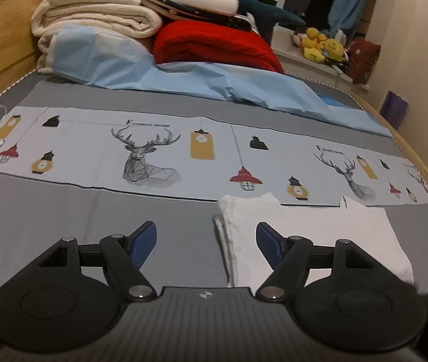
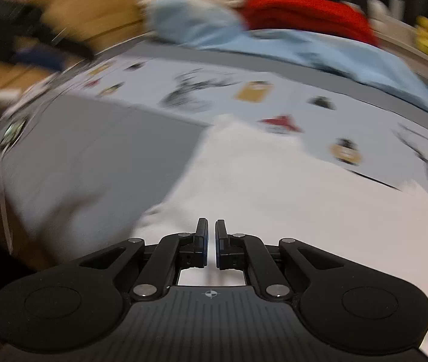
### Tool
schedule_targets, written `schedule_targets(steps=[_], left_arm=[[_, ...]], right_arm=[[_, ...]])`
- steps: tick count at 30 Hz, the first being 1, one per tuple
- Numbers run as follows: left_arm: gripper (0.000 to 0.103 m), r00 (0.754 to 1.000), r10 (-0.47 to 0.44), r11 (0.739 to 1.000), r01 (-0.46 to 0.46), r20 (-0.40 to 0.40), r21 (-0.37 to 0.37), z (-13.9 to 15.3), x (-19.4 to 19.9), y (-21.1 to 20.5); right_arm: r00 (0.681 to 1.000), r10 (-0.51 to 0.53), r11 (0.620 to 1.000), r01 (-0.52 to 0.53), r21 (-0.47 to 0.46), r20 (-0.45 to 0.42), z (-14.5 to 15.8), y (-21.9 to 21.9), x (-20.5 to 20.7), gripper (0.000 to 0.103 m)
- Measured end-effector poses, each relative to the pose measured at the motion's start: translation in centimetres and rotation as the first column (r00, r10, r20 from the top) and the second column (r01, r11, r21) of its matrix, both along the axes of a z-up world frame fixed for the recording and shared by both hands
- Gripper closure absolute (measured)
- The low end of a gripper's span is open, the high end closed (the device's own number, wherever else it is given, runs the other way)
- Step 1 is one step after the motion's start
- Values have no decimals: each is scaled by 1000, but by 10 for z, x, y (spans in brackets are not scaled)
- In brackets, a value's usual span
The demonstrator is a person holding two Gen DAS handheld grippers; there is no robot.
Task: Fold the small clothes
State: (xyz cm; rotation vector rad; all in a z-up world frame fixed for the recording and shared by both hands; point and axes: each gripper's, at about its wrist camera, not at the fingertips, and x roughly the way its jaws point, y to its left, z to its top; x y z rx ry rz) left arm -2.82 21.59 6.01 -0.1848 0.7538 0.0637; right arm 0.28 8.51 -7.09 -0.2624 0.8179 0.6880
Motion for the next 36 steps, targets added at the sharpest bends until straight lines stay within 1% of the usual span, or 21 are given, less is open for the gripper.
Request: schedule_targets(steps=[3, 7, 8, 9, 11, 12, 13, 14, 16, 18, 19, 20, 23, 26, 27, 28, 29, 31, 33, 34, 36], left_arm=[[25, 1000, 24, 999, -24, -6, -23, -1, -1, 12], [25, 999, 43, 998, -44, -12, -44, -1, -3, 22], [25, 999, 45, 998, -46, -14, -48, -1, -3, 24], [25, 999, 46, 998, -47, -15, -51, -1, -3, 24], [25, 999, 43, 998, -44, -17, -51, -1, -3, 25], [25, 999, 41, 998, -42, -19, -49, -2, -3, 26], [25, 999, 40, 998, -40, -20, -47, -2, -3, 25], [25, 999, 36, 998, -37, -21, -44, -2, -2, 25], [25, 999, 28, 999, -29, -23, -39, -2, -2, 24], [25, 999, 23, 999, -24, -28, -44, -4, 1, 24], [25, 999, 23, 998, -24, -32, -49, -5, 2, 24], [25, 999, 22, 998, -24, -36, -55, -6, 4, 24], [25, 998, 16, 996, -21, -61, -83, -11, 15, 21], [23, 995, 21, 994, -31, -96, -107, -20, 29, 18], [22, 993, 20, 991, -36, -117, -133, -25, 35, 18], [21, 990, 17, 985, -41, -139, -168, -30, 41, 18], [18, 987, 13, 978, -46, -160, -204, -35, 46, 18], [13, 978, -8, 952, -56, -207, -301, -49, 59, 19], [5, 966, -40, 916, -66, -256, -395, -65, 71, 16], [3, 956, -61, 897, -73, -285, -437, -74, 79, 14], [1, 943, -114, 846, -73, -313, -527, -92, 92, 7]], right_arm=[[992, 126, 991, -126, -35, 5, -15, 26, -14, 98], [968, 250, 964, -249, -90, 1, -32, 54, -30, 95], [962, 274, 956, -274, -106, -15, -37, 60, -31, 87], [955, 293, 947, -295, -126, -34, -43, 65, -33, 75], [943, 326, 930, -332, -157, -63, -53, 73, -36, 64], [937, 342, 920, -348, -179, -66, -58, 77, -39, 62], [933, 357, 913, -359, -195, -46, -61, 79, -42, 62], [930, 367, 908, -366, -204, -34, -61, 82, -41, 62], [931, 362, 909, -362, -205, -40, -59, 84, -38, 64], [942, 334, 919, -336, -205, -46, -57, 83, -31, 85], [944, 327, 922, -329, -205, -46, -56, 80, -28, 87], [944, 325, 924, -330, -192, -55, -55, 77, -25, 92], [953, 294, 944, -302, -132, -78, -45, 69, -15, 95], [971, 229, 973, -231, -22, -65, -22, 54, -6, 95], [977, 205, 979, -204, 22, -52, -11, 47, -3, 95], [982, 184, 982, -181, 61, -41, 0, 40, 0, 95], [986, 161, 983, -158, 98, -30, 11, 32, 3, 95], [993, 119, 979, -116, 166, -11, 30, 14, 9, 96], [996, 84, 972, -83, 219, 4, 46, -5, 13, 96], [997, 71, 969, -71, 238, 8, 52, -14, 15, 96], [998, 57, 962, -59, 266, 15, 59, -30, 16, 96]])
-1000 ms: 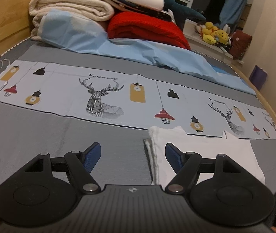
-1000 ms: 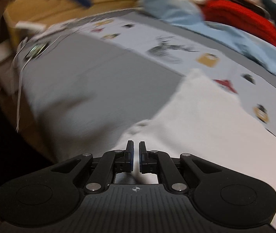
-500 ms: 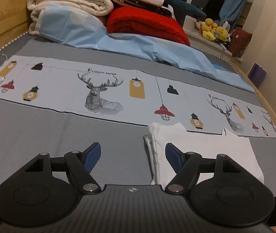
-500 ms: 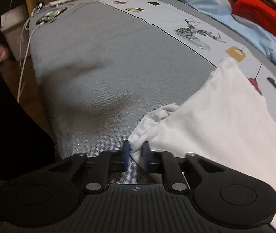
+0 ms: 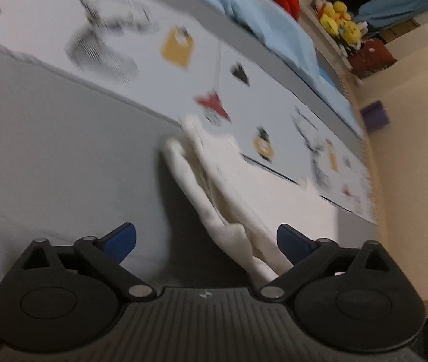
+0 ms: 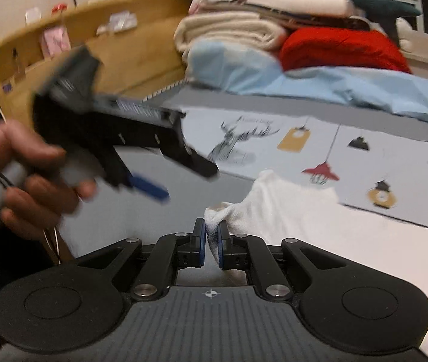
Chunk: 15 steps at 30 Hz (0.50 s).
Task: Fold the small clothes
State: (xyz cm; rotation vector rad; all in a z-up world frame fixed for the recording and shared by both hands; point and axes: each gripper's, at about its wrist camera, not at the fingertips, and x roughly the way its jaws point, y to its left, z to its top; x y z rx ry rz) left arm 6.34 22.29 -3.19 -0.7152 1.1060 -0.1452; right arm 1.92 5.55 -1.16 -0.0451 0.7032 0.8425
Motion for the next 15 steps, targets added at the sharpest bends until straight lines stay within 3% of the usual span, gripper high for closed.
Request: schedule_targets(steps=[2, 6, 13, 14, 15], left_arm=[[1, 999, -12, 996, 7, -49, -86, -19, 12, -8], [1, 996, -35, 987, 21, -88, -157, -39, 37, -26], [7, 992, -75, 989, 61, -102, -137, -57, 64, -50], [14, 991, -86, 990, 73, -103, -125, -58, 65, -53], [33, 991, -93, 992, 83, -100, -97, -58, 66, -55]], right_arm=[[1000, -8, 1000, 8, 12, -3, 3, -13, 0, 96], [1000, -6, 1000, 7, 25, -7, 5, -31, -2, 96], [1000, 20, 1000, -19, 22, -7, 7, -35, -11, 96], [1000, 24, 999, -24, 21, -10, 6, -34, -11, 96], [999, 31, 999, -30, 17, -9, 5, -31, -11, 96]])
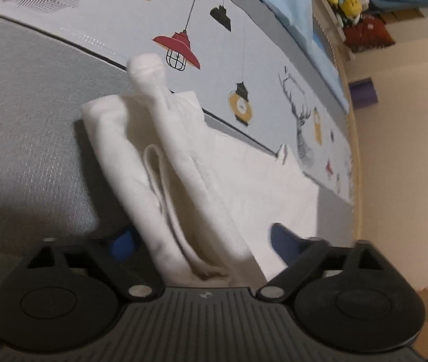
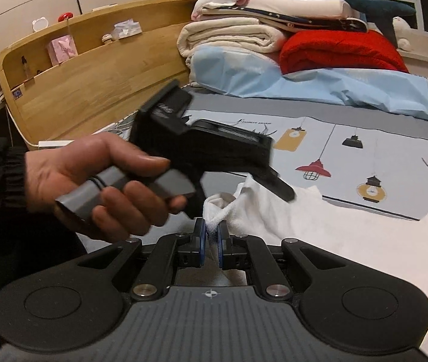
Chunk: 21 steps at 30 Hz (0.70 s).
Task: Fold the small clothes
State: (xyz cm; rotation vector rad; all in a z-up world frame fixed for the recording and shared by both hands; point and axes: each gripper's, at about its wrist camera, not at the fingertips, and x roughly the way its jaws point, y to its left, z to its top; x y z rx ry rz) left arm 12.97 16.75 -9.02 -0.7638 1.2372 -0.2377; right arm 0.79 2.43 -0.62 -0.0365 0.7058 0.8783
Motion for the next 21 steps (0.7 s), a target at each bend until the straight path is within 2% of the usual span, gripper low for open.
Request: schedule_targets(steps=[1, 2, 3, 6, 10, 12, 15, 17, 18, 21], left_arm=[[46, 1000, -10, 999, 10, 1, 35, -1, 1, -1], [77, 1000, -12, 998, 12, 0, 66, -2, 1, 0], [86, 1000, -9, 996, 8, 3, 88, -1, 0, 3], [87, 999, -16, 987, 9, 40, 160, 12, -7, 14], [87, 991, 66, 976, -89, 118, 201, 47, -26, 47], [87, 986, 65, 961, -103, 151, 257, 60, -34, 57], [87, 988, 43, 943, -89, 147, 320, 67, -37, 54], [87, 989, 4, 928, -57, 145, 367, 70, -33, 40], [87, 989, -13, 924, -45, 148, 379, 72, -31, 34], [87, 983, -59, 923, -13, 176, 384, 79, -21, 7]], right_arm=[[1000, 7, 1000, -7, -4, 1, 0, 3, -1, 96], [1000, 16, 1000, -16, -8, 1, -1, 7, -2, 96], [1000, 23, 1000, -23, -11, 1, -1, 11, -3, 96], [999, 46, 999, -46, -8, -2, -2, 24, -4, 96], [996, 92, 995, -93, 30, 20, 8, 47, -8, 96], [995, 99, 993, -101, 63, 28, 14, 53, -9, 96], [997, 75, 993, -73, 90, -12, 14, 53, -4, 96], [998, 57, 997, -56, 59, -16, 10, 48, -3, 96], [999, 44, 999, -44, 13, -1, 7, 45, -4, 96], [1000, -13, 997, 13, -78, 5, -3, 30, -2, 96]])
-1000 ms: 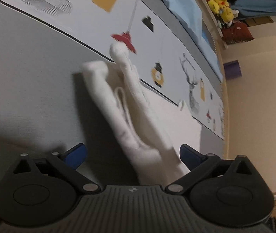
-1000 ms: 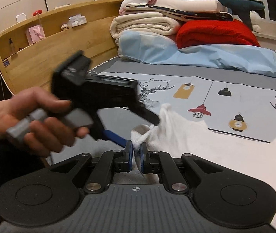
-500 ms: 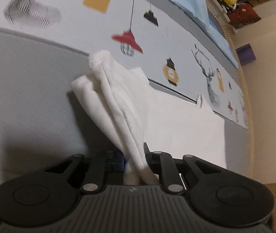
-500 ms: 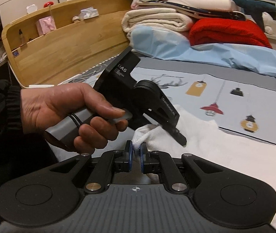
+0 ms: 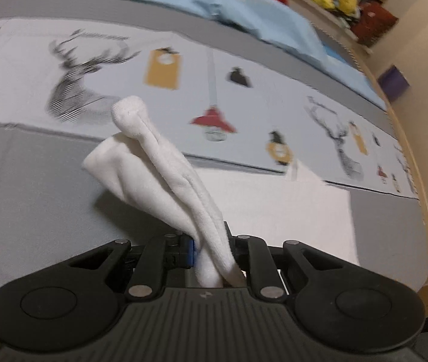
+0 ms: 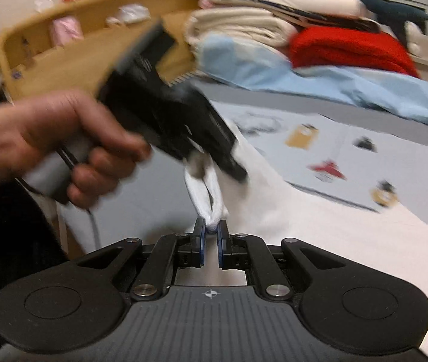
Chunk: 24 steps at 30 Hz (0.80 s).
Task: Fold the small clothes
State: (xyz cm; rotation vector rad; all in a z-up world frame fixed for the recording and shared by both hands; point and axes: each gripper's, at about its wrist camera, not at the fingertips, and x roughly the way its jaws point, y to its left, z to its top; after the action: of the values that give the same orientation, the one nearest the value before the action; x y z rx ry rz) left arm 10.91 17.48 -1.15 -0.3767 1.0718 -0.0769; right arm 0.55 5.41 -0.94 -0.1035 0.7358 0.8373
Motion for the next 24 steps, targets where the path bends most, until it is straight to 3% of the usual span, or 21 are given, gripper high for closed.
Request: schedule_targets(steps=[5, 7, 8, 10, 12, 13, 14, 16, 17, 19, 21, 24], left_arm=[[86, 988, -110, 994, 111, 107, -3, 13, 16, -67], [82, 969, -180, 983, 185, 168, -9, 21, 19, -97], [75, 952, -229, 971, 238, 200, -18, 25, 20, -114], [63, 928, -289, 951, 307, 237, -44, 29, 19, -136], [57, 911, -299, 943, 327, 284, -57, 31, 14, -149], [57, 906, -296, 943, 328, 301, -61, 32, 13, -152], [55, 906, -294, 942, 328, 304, -65, 32, 11, -154], [55, 919, -286, 948, 312, 273, -60, 27, 12, -155], [55, 928, -280, 952, 301, 244, -51, 22, 14, -155], [56, 938, -290, 953, 300, 189, -29, 12, 16, -155], [56, 940, -314, 949, 314, 134, 19, 2, 18, -157], [56, 941, -326, 945, 322, 86, 61, -9, 19, -151]], right_arm=[[990, -140, 989, 140, -47, 14, -3, -44, 4, 96], [977, -207, 975, 211, -77, 50, -2, -67, 3, 96], [967, -244, 963, 250, -101, 71, -2, -78, 2, 96], [936, -336, 923, 350, -159, 106, -3, -102, 1, 97], [884, -456, 854, 467, -230, 105, -8, -128, 4, 97], [857, -511, 821, 512, -254, 75, -14, -143, 7, 97], [818, -575, 780, 556, -286, 23, -22, -160, 11, 103], [732, -680, 694, 626, -355, -37, -38, -189, 16, 103], [705, -706, 673, 641, -369, -62, -44, -201, 17, 103], [659, -738, 660, 658, -362, -148, -52, -223, 19, 103], [615, -742, 671, 685, -284, -268, -56, -242, 19, 103], [602, -709, 686, 710, -162, -367, -59, -254, 22, 96]])
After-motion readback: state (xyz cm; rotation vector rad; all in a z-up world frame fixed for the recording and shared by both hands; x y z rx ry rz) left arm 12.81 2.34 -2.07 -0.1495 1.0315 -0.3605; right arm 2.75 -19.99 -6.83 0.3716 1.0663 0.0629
